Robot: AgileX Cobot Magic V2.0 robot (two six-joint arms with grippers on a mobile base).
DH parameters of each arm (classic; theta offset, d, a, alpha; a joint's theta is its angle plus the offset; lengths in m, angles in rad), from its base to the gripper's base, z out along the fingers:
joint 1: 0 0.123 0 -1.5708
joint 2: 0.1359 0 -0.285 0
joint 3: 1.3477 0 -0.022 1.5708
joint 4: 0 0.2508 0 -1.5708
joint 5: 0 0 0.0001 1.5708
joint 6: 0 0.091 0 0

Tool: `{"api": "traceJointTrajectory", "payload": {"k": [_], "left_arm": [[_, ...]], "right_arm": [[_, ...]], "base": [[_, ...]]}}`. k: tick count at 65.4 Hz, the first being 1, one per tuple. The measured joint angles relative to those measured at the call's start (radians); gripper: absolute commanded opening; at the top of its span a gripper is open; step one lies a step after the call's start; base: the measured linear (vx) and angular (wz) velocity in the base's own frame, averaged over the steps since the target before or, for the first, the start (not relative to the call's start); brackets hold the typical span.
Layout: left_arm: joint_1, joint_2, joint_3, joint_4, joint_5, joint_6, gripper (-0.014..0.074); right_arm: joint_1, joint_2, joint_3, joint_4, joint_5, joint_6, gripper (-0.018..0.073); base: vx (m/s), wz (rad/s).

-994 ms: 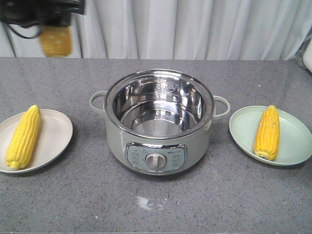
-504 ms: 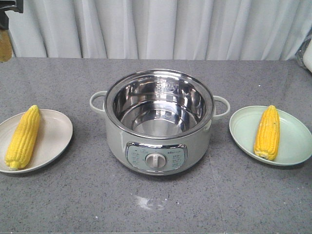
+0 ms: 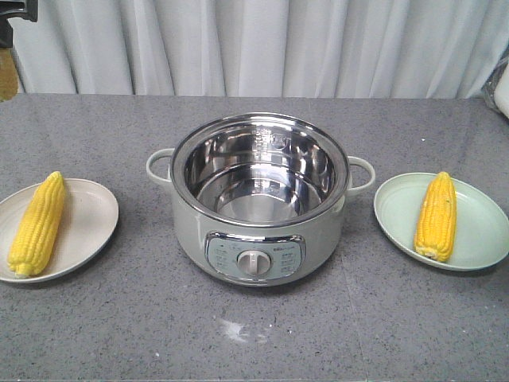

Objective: Distribute corn equally
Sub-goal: 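Lift the last cob out of the pot with the left gripper, then drive the base, holding both cobs, to the counter with two empty plates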

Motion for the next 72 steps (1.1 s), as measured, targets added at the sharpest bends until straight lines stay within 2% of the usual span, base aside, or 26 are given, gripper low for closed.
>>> {"api": "traceJointTrajectory", "payload": {"k": [72], "left_arm": [[0.000, 0.000, 0.000, 0.001, 0.000, -0.001, 0.0128]], "right_arm": [[0.000, 0.000, 0.000, 0.000, 0.000, 0.000, 0.0062]], "base": [[0.00, -0.01]]}}
